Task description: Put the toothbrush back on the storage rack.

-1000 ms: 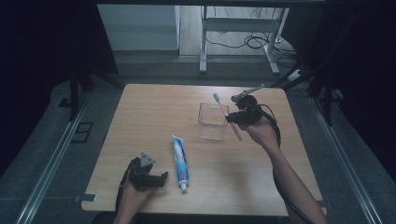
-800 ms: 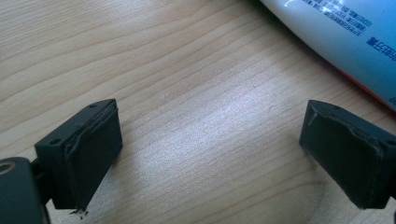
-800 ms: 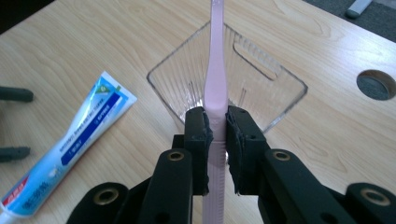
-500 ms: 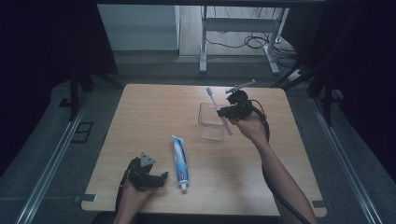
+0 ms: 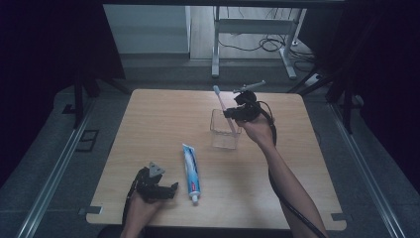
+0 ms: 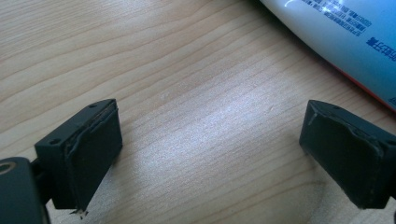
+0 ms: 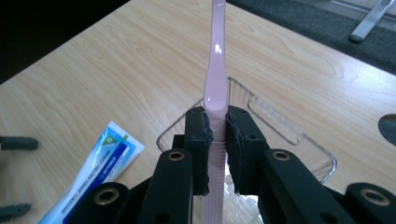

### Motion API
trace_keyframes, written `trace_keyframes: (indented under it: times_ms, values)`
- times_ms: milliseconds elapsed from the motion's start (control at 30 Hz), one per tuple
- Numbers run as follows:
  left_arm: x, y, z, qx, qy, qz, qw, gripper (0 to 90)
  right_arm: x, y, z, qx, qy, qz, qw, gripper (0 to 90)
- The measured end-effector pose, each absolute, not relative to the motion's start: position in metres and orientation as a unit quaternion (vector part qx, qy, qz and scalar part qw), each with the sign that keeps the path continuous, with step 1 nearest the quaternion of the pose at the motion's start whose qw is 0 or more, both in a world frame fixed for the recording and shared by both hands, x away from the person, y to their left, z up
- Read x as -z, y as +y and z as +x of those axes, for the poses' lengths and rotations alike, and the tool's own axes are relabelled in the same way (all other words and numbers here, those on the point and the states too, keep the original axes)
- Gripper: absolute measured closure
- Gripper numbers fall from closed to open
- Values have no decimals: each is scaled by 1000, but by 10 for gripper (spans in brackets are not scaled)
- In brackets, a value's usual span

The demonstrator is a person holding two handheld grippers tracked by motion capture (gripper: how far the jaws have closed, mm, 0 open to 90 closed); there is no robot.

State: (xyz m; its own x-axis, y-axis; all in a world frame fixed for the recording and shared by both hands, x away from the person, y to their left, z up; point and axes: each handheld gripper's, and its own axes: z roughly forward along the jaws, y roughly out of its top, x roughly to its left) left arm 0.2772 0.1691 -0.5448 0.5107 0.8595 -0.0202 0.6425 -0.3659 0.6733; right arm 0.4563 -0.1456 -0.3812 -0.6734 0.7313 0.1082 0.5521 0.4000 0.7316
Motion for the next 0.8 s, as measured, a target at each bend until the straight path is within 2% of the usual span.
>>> trace_keyframes:
  times_ms: [367,800]
  values:
    - [545,169,277,-170,467,806,321,57,381,-135,469,-402,818,389,133,781]
    - [545,169,277,-169,465,809,318,56,402,-138,480,-389,818,400,140,780]
